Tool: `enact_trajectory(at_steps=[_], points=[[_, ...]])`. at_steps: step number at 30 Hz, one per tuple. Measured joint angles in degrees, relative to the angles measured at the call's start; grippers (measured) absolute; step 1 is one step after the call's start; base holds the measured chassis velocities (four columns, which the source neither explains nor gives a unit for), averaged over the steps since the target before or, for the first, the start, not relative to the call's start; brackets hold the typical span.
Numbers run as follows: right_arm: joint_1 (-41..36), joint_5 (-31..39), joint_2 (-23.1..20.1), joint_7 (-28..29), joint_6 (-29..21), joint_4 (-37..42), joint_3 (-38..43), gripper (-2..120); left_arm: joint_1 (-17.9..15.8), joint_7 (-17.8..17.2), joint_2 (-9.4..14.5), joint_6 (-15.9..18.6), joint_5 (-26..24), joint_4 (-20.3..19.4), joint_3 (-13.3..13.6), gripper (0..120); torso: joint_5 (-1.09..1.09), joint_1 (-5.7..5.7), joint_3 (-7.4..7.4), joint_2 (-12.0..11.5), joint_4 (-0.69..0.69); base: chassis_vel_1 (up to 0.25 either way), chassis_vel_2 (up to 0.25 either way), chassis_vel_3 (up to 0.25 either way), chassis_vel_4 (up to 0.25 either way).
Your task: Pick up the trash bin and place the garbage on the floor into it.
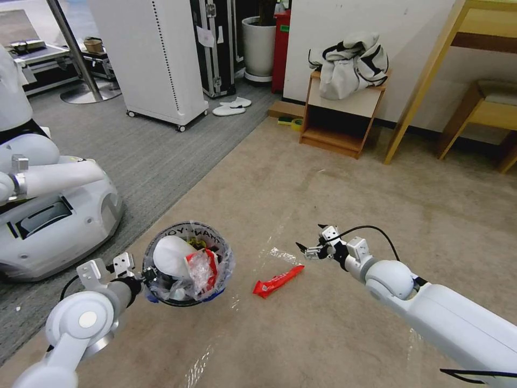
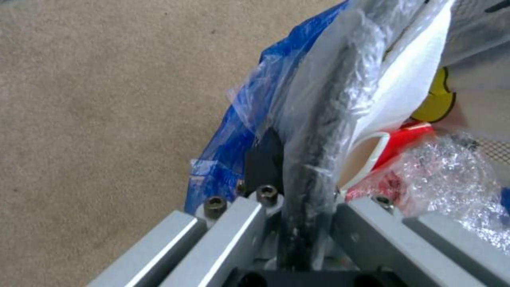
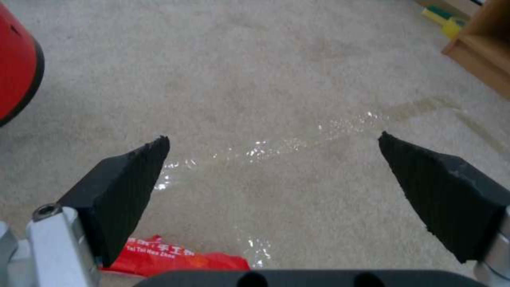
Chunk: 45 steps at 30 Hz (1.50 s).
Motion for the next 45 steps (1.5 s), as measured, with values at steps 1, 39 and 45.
enact_trajectory(at_steps=[1, 39, 45], points=[[0.8, -1.0, -0.5, -0.5, 0.0, -0.3, -0.9, 100, -0.4, 0.4, 0.0, 0.0, 0.3, 0.7, -0.1, 0, 0.00, 0.00, 0.00, 0.0, -0.02, 0.000, 0.000, 0.000, 0.000], [20.8, -9.1, 8.0, -16.7, -10.8, -15.8, -20.0, 100, -1.9, 2.9, -2.6, -0.3, 2.5, 0.6, 2.0, 0, 0.00, 0.00, 0.00, 0.0, -0.01, 0.000, 0.000, 0.000, 0.000], [27.5, -22.8, 9.3, -29.7, -5.6, -18.8, -23.7, 100, -1.0, 4.2, -3.3, -0.4, 4.0, 0.8, 1.9, 0, 0.00, 0.00, 0.00, 0.0, -0.01, 0.000, 0.000, 0.000, 0.000]])
